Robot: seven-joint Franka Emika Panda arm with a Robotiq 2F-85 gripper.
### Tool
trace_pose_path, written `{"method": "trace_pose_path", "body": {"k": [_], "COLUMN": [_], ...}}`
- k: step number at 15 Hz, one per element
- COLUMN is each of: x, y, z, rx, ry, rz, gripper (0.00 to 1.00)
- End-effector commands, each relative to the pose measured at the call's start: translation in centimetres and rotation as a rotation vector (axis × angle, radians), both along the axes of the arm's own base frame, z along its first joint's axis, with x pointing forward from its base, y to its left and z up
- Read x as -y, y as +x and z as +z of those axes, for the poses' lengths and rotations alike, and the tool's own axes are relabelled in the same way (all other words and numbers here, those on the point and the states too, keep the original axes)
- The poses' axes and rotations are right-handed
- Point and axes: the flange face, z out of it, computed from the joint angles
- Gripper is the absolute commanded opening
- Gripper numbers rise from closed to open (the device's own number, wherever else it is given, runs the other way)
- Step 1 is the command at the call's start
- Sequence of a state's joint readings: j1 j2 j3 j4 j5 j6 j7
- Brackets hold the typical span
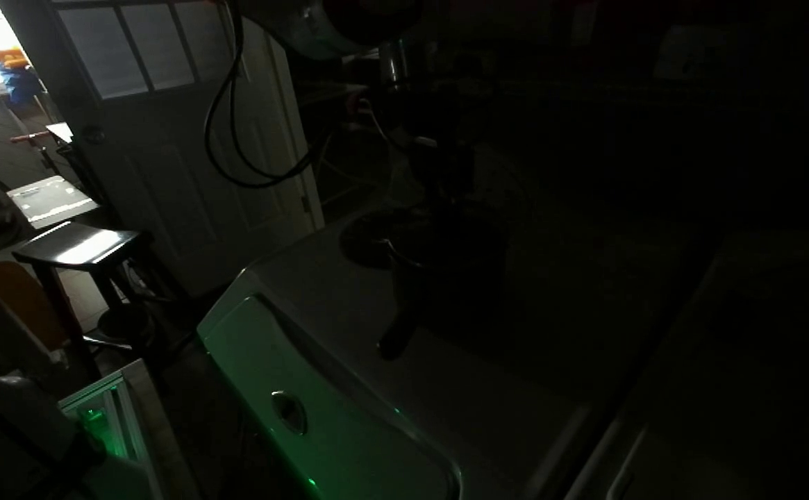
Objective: Put the glass lid on the pot
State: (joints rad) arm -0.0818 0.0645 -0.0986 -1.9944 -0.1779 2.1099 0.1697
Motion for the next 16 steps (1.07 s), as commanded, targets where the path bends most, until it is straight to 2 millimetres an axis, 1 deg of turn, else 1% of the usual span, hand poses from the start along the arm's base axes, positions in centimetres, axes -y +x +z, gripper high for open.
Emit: {"method": "trace_pose_path", "body": {"k": [1,16], "x": [-0.50,-0.61], "y": [-0.52,-0.42], "z": [0.87,-0.12], "rx": [0.024,-0.004], "ry": [-0.011,-0.011], "rz": [0.041,0.059], "gripper": [0.34,0.34]}}
